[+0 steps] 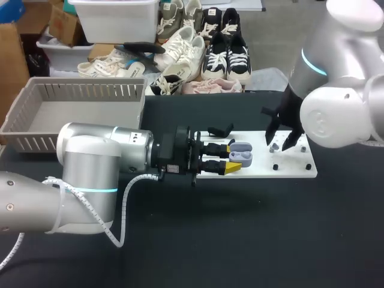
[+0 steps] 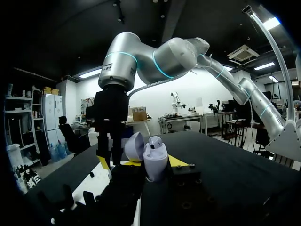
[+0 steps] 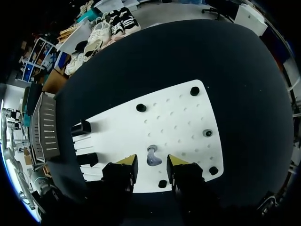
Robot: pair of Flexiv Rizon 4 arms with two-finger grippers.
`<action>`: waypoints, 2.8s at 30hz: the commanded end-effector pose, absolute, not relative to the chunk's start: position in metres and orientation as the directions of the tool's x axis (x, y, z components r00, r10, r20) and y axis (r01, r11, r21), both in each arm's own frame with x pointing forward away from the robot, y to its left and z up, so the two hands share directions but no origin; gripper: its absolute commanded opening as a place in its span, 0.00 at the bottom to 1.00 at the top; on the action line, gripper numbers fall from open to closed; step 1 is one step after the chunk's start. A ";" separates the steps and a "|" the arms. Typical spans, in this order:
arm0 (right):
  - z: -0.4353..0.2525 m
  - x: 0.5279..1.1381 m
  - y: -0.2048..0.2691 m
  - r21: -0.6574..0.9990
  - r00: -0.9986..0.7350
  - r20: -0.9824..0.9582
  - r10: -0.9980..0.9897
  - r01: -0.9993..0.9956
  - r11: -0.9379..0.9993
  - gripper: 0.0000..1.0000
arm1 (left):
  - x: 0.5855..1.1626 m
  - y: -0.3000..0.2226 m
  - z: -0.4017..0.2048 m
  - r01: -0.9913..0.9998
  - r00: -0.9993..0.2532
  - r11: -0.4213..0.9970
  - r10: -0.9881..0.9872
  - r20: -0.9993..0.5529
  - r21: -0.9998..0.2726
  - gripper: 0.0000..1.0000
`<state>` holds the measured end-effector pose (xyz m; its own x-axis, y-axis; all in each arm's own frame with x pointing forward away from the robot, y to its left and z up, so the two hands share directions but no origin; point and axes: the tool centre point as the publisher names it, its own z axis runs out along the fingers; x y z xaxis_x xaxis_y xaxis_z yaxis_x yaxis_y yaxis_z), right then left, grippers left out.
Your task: Pick up each earbud case from the left stands, insert the matching earbuds, close the lid, and place the case in the box.
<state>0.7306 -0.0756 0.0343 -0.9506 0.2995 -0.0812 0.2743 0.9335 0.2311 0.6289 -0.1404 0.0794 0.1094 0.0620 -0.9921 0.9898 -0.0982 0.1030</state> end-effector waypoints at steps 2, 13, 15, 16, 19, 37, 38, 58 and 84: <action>0.032 0.728 -0.075 0.227 -0.944 -0.092 0.317 0.290 0.930 0.35 | 0.630 -0.140 0.079 0.990 0.109 -0.099 0.060 -0.992 0.103 0.00; 0.028 0.727 -0.076 0.225 -0.940 -0.100 0.326 0.297 0.928 0.33 | 0.630 -0.140 0.079 0.990 0.109 -0.099 0.060 -0.992 0.103 0.00; 0.028 0.727 -0.076 0.225 -0.939 -0.103 0.327 0.298 0.928 0.32 | 0.630 -0.140 0.079 0.990 0.109 -0.099 0.060 -0.992 0.103 0.00; 0.028 0.727 -0.075 0.225 -0.939 -0.104 0.327 0.298 0.928 0.31 | 0.630 -0.140 0.079 0.990 0.109 -0.099 0.060 -0.992 0.103 0.00; 0.028 0.728 -0.075 0.226 -0.939 -0.105 0.328 0.299 0.927 0.30 | 0.630 -0.140 0.079 0.990 0.109 -0.099 0.060 -0.992 0.103 0.00; 0.022 0.731 -0.074 0.223 -0.944 -0.087 0.318 0.292 0.930 0.00 | 0.630 -0.140 0.079 0.990 0.109 -0.099 0.060 -0.992 0.103 0.00; 0.022 0.731 -0.074 0.222 -0.945 -0.086 0.316 0.291 0.930 0.00 | 0.630 -0.140 0.079 0.990 0.109 -0.099 0.060 -0.992 0.103 0.00; 0.029 0.725 -0.076 0.236 -0.945 -0.081 0.318 0.292 0.927 0.00 | 0.630 -0.140 0.079 0.990 0.109 -0.099 0.060 -0.992 0.103 0.00; 0.089 0.705 -0.090 0.220 -0.966 -0.070 0.249 0.228 0.948 0.00 | 0.630 -0.140 0.079 0.990 0.109 -0.099 0.060 -0.992 0.103 0.00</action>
<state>0.7084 -0.0904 0.0752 -0.9649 0.2509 -0.0778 0.2271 0.9457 0.2327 0.6289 -0.1404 0.0794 0.1093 0.0620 -0.9921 0.9898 -0.0982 0.1030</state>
